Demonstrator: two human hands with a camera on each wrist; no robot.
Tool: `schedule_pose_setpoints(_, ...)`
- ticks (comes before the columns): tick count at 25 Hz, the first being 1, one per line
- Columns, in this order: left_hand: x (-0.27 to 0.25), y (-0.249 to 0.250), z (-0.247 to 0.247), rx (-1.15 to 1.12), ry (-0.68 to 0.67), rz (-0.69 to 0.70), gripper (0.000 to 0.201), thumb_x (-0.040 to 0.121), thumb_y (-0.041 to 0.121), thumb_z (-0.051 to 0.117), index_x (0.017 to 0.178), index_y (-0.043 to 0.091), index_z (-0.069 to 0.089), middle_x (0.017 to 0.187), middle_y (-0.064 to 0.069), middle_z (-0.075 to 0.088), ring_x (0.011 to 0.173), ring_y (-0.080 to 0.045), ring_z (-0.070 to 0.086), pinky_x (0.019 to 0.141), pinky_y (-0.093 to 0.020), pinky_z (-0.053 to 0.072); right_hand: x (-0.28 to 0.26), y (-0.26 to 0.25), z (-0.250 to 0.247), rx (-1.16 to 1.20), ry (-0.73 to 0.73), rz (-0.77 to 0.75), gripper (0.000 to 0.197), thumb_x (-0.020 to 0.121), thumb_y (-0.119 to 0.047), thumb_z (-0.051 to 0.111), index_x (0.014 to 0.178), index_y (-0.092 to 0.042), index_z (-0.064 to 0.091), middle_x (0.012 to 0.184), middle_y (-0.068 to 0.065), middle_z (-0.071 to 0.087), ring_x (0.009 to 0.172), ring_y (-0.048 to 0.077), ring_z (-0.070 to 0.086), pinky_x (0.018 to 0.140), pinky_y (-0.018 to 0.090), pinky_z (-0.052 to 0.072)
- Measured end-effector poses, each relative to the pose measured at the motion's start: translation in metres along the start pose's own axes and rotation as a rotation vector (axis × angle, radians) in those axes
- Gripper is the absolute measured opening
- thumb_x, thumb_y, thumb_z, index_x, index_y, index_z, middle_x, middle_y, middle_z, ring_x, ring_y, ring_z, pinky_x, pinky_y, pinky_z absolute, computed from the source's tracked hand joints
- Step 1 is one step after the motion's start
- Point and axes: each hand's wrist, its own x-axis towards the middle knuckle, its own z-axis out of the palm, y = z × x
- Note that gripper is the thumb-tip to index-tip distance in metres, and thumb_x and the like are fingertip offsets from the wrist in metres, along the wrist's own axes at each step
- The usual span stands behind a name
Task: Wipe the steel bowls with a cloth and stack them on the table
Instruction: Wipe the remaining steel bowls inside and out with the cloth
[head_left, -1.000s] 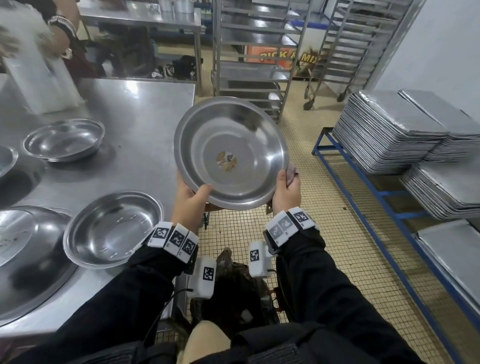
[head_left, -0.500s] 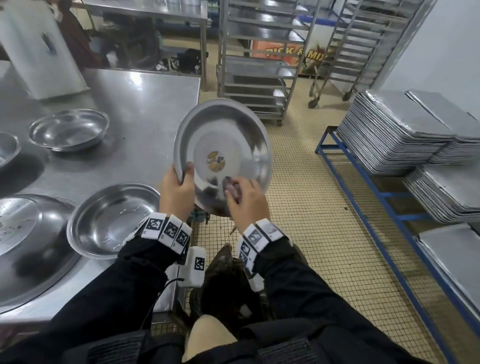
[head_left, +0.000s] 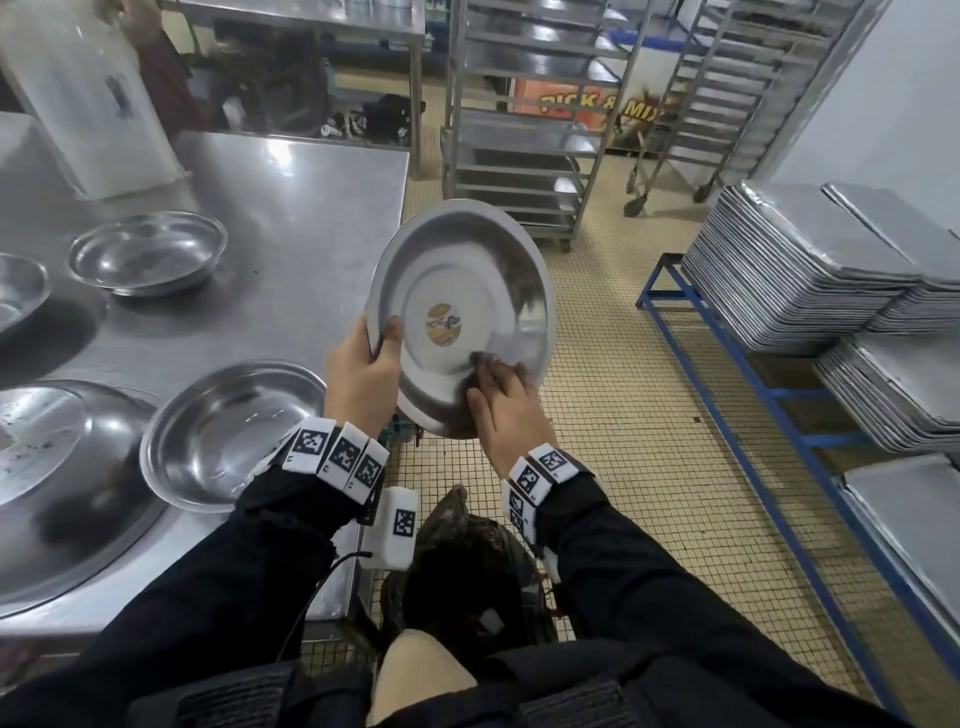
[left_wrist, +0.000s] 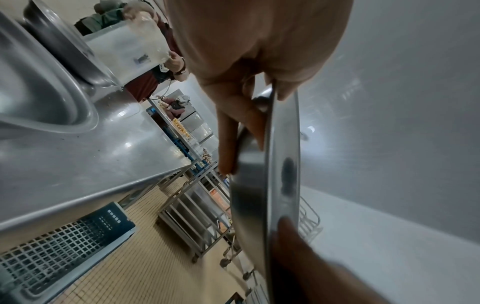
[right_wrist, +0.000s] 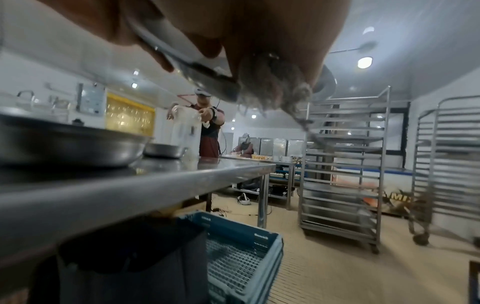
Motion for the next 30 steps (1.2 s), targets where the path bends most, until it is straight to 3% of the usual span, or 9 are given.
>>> schedule_pose_setpoints(5, 0.007, 0.001, 0.006, -0.018, 0.071, -0.008, 0.028, 0.1, 0.033, 0.046, 0.077, 0.019, 0.05, 0.063, 0.004, 0.047, 0.049, 0.0, 0.043, 0.048, -0.011, 0.035, -0.004, -0.044, 0.011, 0.12, 0.024, -0.294, 0.058, 0.099, -0.045, 0.012, 0.146, -0.018, 0.032, 0.153, -0.003, 0.029, 0.143, 0.014, 0.019, 0.118, 0.03, 0.011)
schedule_pose_setpoints(8, 0.009, 0.008, 0.001, -0.035, 0.064, -0.007, 0.03, 0.101, 0.032, 0.046, 0.072, 0.023, 0.048, 0.063, 0.004, 0.046, 0.051, -0.001, 0.042, 0.047, -0.01, 0.034, -0.007, -0.023, 0.01, 0.008, 0.068, -0.163, 0.056, 0.099, -0.046, 0.011, 0.146, -0.024, 0.031, 0.153, -0.007, 0.027, 0.144, 0.017, 0.014, 0.118, 0.042, 0.013)
schedule_pose_setpoints(13, 0.003, 0.002, 0.004, -0.096, -0.031, -0.127, 0.025, 0.1, 0.035, 0.047, 0.08, 0.024, 0.057, 0.071, 0.003, 0.059, 0.063, -0.009, 0.055, 0.057, -0.017, 0.047, 0.007, 0.037, -0.013, -0.106, 0.13, 0.114, 0.057, 0.1, -0.039, 0.019, 0.151, -0.023, 0.0, 0.157, -0.002, -0.016, 0.142, 0.022, -0.018, 0.117, 0.046, 0.002)
schedule_pose_setpoints(16, -0.001, -0.007, 0.007, -0.165, -0.041, -0.225, 0.021, 0.099, 0.035, 0.048, 0.086, 0.023, 0.061, 0.078, -0.001, 0.066, 0.072, -0.018, 0.064, 0.069, -0.033, 0.054, 0.024, 0.044, -0.034, 0.262, 0.318, 0.301, 0.06, 0.099, -0.034, 0.036, 0.15, -0.013, 0.013, 0.155, 0.009, 0.015, 0.141, 0.023, 0.019, 0.112, 0.036, 0.026)
schedule_pose_setpoints(18, -0.001, -0.009, 0.006, -0.214, -0.057, -0.262, 0.018, 0.099, 0.033, 0.049, 0.091, 0.024, 0.062, 0.079, 0.0, 0.068, 0.073, -0.02, 0.066, 0.067, -0.034, 0.053, 0.03, 0.048, -0.048, 0.409, 0.362, 0.39, 0.037, 0.098, -0.03, 0.045, 0.127, -0.008, 0.048, 0.118, 0.01, 0.056, 0.107, 0.022, 0.056, 0.087, 0.029, 0.05)
schedule_pose_setpoints(19, 0.0, -0.011, 0.004, -0.229, -0.067, -0.275, 0.016, 0.099, 0.032, 0.05, 0.092, 0.025, 0.062, 0.078, 0.001, 0.069, 0.072, -0.02, 0.066, 0.066, -0.033, 0.053, 0.032, 0.048, -0.052, 0.435, 0.352, 0.411, 0.028, 0.097, -0.029, 0.048, 0.111, -0.006, 0.055, 0.1, 0.009, 0.061, 0.092, 0.024, 0.061, 0.071, 0.025, 0.051)
schedule_pose_setpoints(22, 0.007, -0.013, -0.002, -0.235, -0.075, -0.306, 0.012, 0.097, 0.03, 0.054, 0.096, 0.022, 0.063, 0.074, 0.004, 0.069, 0.065, -0.015, 0.068, 0.06, -0.029, 0.054, 0.03, 0.046, -0.052, 0.503, 0.318, 0.463, 0.024, 0.096, -0.028, 0.05, 0.096, -0.004, 0.055, 0.082, 0.007, 0.061, 0.074, 0.025, 0.061, 0.057, 0.026, 0.049)
schedule_pose_setpoints(25, 0.004, -0.012, -0.001, -0.245, -0.13, -0.239, 0.01, 0.094, 0.023, 0.059, 0.104, 0.024, 0.059, 0.087, 0.001, 0.07, 0.078, -0.015, 0.07, 0.071, -0.029, 0.057, 0.024, 0.032, -0.044, 0.678, 0.374, 0.571, 0.017, 0.097, -0.026, 0.049, 0.095, -0.009, 0.052, 0.077, -0.003, 0.057, 0.066, 0.012, 0.056, 0.048, 0.016, 0.038)
schedule_pose_setpoints(30, -0.005, -0.017, 0.007, -0.151, -0.266, -0.234, 0.026, 0.09, 0.022, 0.064, 0.114, 0.019, 0.058, 0.104, -0.002, 0.069, 0.098, -0.018, 0.067, 0.085, -0.033, 0.054, 0.02, -0.007, -0.021, 0.889, 0.524, 0.651, 0.016, 0.097, -0.024, 0.047, 0.101, -0.008, 0.049, 0.091, 0.0, 0.061, 0.078, 0.013, 0.061, 0.066, 0.025, 0.051)
